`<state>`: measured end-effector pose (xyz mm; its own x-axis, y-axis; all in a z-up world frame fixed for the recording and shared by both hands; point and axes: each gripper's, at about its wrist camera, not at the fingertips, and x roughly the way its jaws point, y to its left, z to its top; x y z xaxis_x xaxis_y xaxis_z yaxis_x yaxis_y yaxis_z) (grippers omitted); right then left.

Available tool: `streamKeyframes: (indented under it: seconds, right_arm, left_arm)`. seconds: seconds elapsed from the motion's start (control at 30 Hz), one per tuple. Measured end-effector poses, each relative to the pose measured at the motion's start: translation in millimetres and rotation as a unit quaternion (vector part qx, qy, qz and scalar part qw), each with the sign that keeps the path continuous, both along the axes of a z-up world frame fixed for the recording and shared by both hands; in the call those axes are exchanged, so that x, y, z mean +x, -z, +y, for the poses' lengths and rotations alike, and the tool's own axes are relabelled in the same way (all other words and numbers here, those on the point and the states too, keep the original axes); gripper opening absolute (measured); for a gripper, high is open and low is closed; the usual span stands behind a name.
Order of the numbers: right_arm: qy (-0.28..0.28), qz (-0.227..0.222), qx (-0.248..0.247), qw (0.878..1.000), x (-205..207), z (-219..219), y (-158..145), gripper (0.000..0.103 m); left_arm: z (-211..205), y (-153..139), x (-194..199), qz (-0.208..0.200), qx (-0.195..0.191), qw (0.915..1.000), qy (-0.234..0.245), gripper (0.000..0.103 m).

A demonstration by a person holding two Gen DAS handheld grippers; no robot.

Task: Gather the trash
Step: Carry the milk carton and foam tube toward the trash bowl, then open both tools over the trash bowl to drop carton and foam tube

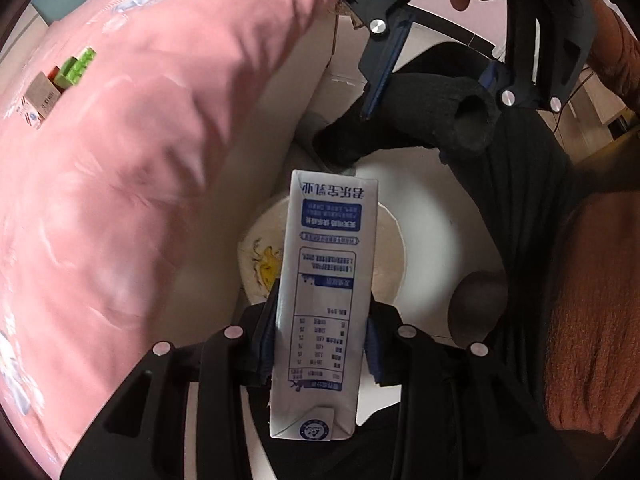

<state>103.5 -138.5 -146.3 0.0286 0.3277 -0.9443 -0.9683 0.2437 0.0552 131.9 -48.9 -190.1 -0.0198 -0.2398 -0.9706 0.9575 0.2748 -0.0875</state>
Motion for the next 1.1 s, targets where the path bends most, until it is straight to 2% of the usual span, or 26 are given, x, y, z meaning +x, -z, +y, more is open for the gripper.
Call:
streamKeyframes:
  seconds: [0.2, 0.47, 0.87, 0.93, 0.97, 1.0, 1.03, 1.07, 1.1]
  right_arm:
    - [-0.007, 0.016, -0.008, 1.000, -10, 11, 22, 0.041]
    - [-0.013, 0.032, -0.013, 0.999, -10, 16, 45, 0.041]
    - [-0.009, 0.038, -0.010, 0.999, 1, 22, 62, 0.043]
    - [-0.004, 0.043, -0.012, 0.999, 4, 23, 65, 0.051]
    - [-0.003, 0.042, -0.010, 0.999, 4, 23, 65, 0.069]
    - [-0.001, 0.037, -0.006, 0.999, 5, 23, 66, 0.078]
    - [0.002, 0.034, -0.005, 0.999, 6, 22, 67, 0.078]
    - [0.008, 0.030, -0.004, 1.000, 8, 22, 67, 0.080]
    - [0.012, 0.026, -0.002, 1.000, 8, 22, 67, 0.088]
  left_arm:
    - [-1, 20, -12, 0.017, 0.001, 0.9999, -0.002, 0.038]
    - [-1, 37, -3, 0.035, -0.005, 0.9993, -0.014, 0.038]
    - [7, 53, 11, 0.052, -0.009, 0.9982, -0.030, 0.039]
    - [8, 55, 10, 0.050, -0.006, 0.9983, -0.030, 0.040]
    - [7, 56, 10, 0.049, -0.007, 0.9982, -0.032, 0.041]
    - [5, 58, 8, 0.048, -0.010, 0.9983, -0.032, 0.050]
    - [5, 57, 8, 0.045, -0.014, 0.9984, -0.032, 0.068]
    - [5, 57, 8, 0.041, -0.019, 0.9984, -0.035, 0.073]
    - [4, 57, 7, 0.041, -0.023, 0.9984, -0.033, 0.075]
